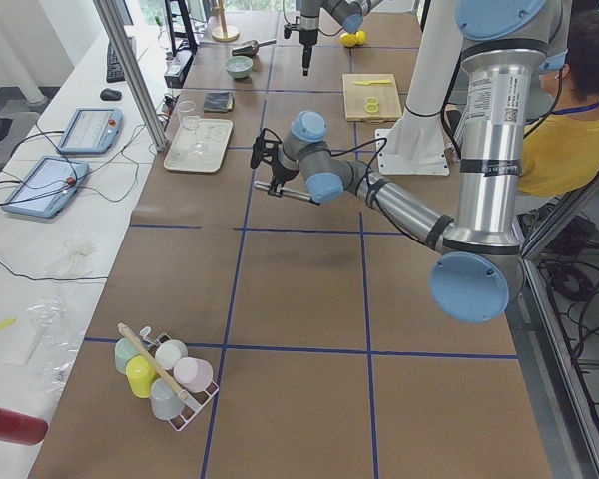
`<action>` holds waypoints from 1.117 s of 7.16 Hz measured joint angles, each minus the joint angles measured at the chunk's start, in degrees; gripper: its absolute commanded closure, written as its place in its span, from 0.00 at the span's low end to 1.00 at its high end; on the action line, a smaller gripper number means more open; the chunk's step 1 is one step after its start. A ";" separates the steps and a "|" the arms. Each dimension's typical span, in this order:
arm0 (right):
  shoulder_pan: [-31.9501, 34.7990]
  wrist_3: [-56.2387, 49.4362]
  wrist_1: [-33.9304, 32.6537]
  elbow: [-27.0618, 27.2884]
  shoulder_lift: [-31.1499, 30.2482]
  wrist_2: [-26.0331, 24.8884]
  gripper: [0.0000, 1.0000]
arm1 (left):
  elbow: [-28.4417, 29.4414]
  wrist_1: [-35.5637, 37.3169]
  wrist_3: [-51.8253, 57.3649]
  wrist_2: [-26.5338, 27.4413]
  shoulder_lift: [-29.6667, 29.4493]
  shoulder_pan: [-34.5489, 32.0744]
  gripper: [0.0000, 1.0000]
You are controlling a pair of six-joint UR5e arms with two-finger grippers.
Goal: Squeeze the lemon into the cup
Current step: 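Grasp the steel muddler upright with the left gripper and lift it, then carry the muddler with the left gripper over the blue cup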
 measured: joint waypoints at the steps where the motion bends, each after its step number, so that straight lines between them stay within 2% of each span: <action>1: 0.24 -0.08 -0.02 -0.04 -0.13 0.03 0.00 | -2.60 0.03 -0.60 4.59 -2.09 1.89 1.00; 3: 0.74 -0.17 -0.07 -0.10 -0.21 0.13 0.00 | -6.01 -0.08 -1.22 9.31 -5.37 5.35 1.00; 5: 1.92 -0.24 -0.14 -0.32 -0.31 1.02 0.00 | -5.89 0.07 -2.62 14.01 -11.16 9.93 1.00; 8: 4.92 -2.36 -0.55 -0.91 -0.69 1.86 0.00 | -0.90 -0.09 -0.24 32.55 -22.06 21.09 1.00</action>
